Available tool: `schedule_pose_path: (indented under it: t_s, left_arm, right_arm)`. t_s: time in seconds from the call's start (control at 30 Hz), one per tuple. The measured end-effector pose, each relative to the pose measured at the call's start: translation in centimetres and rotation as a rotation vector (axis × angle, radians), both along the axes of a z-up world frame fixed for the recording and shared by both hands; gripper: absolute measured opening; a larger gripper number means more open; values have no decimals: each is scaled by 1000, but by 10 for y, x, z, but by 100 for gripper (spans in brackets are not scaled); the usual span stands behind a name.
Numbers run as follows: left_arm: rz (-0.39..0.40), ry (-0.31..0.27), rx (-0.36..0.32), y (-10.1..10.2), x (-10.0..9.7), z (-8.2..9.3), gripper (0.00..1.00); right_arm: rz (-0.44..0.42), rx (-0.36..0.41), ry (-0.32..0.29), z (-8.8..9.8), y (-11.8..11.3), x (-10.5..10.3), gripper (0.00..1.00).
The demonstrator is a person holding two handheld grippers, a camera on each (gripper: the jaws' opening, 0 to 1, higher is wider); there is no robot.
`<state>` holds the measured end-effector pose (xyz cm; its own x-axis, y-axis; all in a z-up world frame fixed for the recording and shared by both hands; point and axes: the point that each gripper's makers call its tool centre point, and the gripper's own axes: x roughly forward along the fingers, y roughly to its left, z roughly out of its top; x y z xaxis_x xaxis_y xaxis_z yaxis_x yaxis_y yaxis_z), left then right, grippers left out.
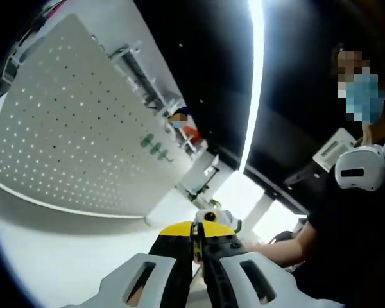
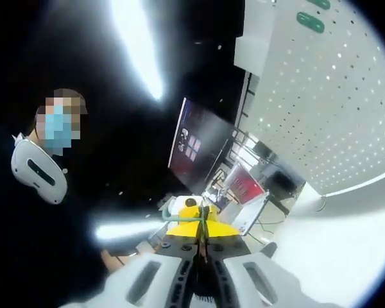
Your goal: Insert the hook assembly into the mounting plate slot until the hook locks in place.
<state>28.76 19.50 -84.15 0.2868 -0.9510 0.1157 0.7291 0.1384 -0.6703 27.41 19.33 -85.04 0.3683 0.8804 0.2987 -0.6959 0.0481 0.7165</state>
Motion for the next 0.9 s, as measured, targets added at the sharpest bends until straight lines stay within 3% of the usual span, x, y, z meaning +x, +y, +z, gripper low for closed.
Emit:
schedule_pose_path:
  t_s: [0.27, 0.4, 0.7, 0.9]
  left_arm:
    - [10, -74, 87, -4, -2, -6, 1]
    - [44, -93, 139, -5, 3, -11, 1]
    - [95, -96, 289, 0, 11, -32, 1]
    - [180, -75, 380, 13, 22, -47, 1]
  right_arm:
    - [14, -75, 36, -10, 0, 0, 2]
    - [-27, -137, 51, -17, -2, 9, 4]
    - [-107, -341, -28, -30, -6, 19, 10]
    - [-109, -511, -92, -42, -5, 15, 13]
